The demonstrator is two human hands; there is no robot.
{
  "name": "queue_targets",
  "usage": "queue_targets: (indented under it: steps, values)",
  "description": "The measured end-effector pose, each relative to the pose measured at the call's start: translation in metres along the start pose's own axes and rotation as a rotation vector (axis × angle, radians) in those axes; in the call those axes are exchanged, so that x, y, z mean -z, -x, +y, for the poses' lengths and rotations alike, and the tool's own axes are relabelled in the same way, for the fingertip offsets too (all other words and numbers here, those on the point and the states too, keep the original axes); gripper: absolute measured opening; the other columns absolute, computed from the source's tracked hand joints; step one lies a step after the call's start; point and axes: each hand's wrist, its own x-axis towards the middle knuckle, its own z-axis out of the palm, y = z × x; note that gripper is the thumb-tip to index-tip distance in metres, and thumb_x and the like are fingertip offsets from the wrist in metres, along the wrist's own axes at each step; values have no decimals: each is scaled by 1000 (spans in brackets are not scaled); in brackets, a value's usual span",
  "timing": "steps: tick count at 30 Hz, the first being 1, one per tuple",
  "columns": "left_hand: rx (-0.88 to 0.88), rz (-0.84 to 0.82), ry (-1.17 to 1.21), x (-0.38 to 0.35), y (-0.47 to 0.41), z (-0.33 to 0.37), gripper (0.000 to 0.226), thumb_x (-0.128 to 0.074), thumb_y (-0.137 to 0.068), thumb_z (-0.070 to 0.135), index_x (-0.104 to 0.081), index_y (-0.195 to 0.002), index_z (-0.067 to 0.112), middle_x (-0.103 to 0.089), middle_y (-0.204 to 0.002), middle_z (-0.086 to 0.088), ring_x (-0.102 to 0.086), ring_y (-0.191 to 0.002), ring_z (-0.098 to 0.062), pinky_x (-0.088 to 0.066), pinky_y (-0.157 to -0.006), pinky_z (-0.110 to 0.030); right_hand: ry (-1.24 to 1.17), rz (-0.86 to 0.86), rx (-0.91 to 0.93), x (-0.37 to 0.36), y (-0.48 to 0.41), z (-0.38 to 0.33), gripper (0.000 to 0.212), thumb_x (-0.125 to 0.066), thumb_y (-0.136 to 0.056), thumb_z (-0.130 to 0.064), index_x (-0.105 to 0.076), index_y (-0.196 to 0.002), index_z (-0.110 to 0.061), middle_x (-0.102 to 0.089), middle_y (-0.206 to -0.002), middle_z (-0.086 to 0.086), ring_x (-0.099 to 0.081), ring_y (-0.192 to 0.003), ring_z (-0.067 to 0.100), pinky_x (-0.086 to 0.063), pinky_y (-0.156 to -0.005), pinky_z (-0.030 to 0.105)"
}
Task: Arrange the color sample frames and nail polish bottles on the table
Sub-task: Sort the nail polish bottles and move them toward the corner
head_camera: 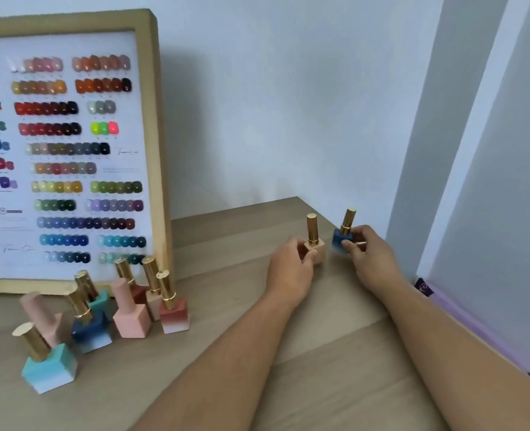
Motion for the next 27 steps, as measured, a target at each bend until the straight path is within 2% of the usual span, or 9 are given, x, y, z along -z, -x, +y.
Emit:
queue_targets:
  steps: [9,12,16,19,21,23,27]
  values:
    - [-6,58,-45,-16,-31,-10,17,-58,-88,19,-61,-103,12,-67,-105,-6,-60,-98,-22,-47,-89,-34,89,-137,50,-5,-23,4,14,-57,-89,-21,-59,-103,-19,-58,-93,-4,-53,-85,14,-36,-76,23]
    - [-9,75,-36,-11,-28,-7,19,-60,-86,19,-61,-104,12,-66,-103,-6,-60,-97,-20,-47,-89,-33,107,-119,57,-4,-20,-2,22,-59,-88,-20,-59,-110,-17,-60,-98,-2,-55,-86,14,-40,-80,23]
    - [20,110,-18,1,-11,-6,31,-62,-85,19,-55,-114,12,-58,-110,-2,-55,-97,-14,-44,-86,-24,62,-65,25,-3,-5,-4,39,-62,-86,-21,-51,-123,-17,-56,-110,-4,-55,-92,13,-40,-82,24]
    - [7,127,10,21,18,-7,30,-63,-85,19,-55,-113,17,-56,-107,4,-53,-92,-8,-44,-84,-20,4,62,48,1,15,-6,31,-63,-85,-23,-53,-114,-21,-57,-109,-6,-56,-93,13,-40,-79,24]
    - [-8,113,15,38,44,-11,25,-63,-85,20,-56,-108,24,-55,-101,9,-52,-87,-2,-45,-80,-19,-31,116,78,4,32,-11,19,-63,-85,-23,-54,-102,-23,-60,-103,-4,-56,-88,12,-39,-71,22]
    - [-25,96,9,61,71,-16,21,-63,-84,21,-54,-99,33,-55,-96,14,-54,-87,0,-43,-74,-13,-44,109,124,3,52,-20,12,-63,-84,-25,-53,-91,-28,-60,-94,-6,-56,-83,9,-38,-65,19]
    - [-86,130,-33,112,124,-25,24,-65,-82,17,-53,-86,37,-58,-88,14,-57,-80,-2,-47,-66,-15,-56,-24,234,-18,95,-54,12,-65,-82,-24,-54,-84,-29,-61,-83,-10,-56,-76,5,-37,-60,15]
